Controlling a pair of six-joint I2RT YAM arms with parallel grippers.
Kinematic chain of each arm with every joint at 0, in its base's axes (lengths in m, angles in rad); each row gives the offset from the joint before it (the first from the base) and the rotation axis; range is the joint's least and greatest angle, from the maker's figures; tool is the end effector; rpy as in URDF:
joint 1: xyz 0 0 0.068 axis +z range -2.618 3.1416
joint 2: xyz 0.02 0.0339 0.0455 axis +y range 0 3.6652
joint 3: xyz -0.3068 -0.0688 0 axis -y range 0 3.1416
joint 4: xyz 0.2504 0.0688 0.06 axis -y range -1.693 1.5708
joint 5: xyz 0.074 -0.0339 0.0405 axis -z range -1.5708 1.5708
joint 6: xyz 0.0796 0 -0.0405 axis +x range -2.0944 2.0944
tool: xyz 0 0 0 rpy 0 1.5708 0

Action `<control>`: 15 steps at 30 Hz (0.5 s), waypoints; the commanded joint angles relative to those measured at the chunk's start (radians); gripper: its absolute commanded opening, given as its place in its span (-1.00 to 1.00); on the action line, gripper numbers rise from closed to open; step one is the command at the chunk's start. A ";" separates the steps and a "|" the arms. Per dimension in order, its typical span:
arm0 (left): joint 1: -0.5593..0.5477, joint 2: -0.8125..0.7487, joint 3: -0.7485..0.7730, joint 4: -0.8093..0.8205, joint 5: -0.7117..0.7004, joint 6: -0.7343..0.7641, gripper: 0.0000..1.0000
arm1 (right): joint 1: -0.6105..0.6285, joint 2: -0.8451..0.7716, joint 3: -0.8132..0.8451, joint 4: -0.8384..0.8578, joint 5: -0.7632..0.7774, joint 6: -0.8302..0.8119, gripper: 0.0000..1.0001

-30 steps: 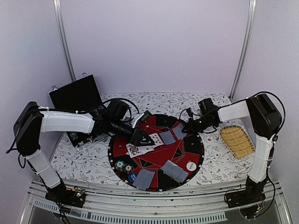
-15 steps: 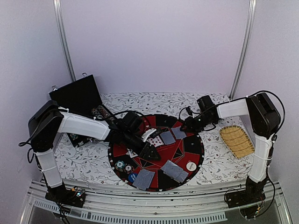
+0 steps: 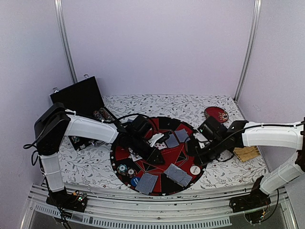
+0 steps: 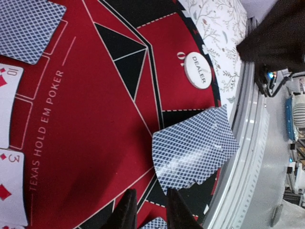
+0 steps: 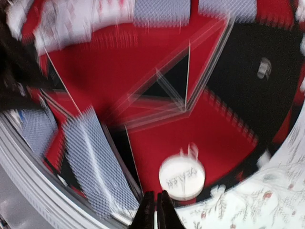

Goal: Distribute texas hold em gaming equipment
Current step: Adjust the face-down deck piles at position 1.

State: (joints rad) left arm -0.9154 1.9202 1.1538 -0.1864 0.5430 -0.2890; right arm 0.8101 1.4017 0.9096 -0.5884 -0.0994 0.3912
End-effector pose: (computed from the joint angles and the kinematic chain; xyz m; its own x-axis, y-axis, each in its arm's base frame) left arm 0.2291 -0.3655 0.1555 -0.7216 0.5383 -0.4354 0.6840 0.4568 -0.5688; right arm 0.1939 0.2152 0.2153 -0.8494 -0.3421 -0.4019 -0.4642 0.8466 0.2605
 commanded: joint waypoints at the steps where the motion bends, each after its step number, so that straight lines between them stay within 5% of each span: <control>1: -0.004 0.037 0.047 -0.073 -0.092 0.021 -0.55 | 0.144 -0.032 -0.092 -0.166 0.015 0.245 -0.93; 9: -0.038 0.116 0.084 -0.099 -0.100 0.037 -0.58 | 0.305 -0.016 -0.200 -0.009 -0.123 0.410 -0.95; 15: -0.056 0.124 0.087 -0.074 -0.092 0.054 -0.58 | 0.308 0.034 -0.216 0.070 -0.069 0.416 -0.95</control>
State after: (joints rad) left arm -0.9417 2.0239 1.2263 -0.2543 0.4530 -0.2607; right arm 1.1130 1.4036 0.6956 -0.6029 -0.1928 0.7704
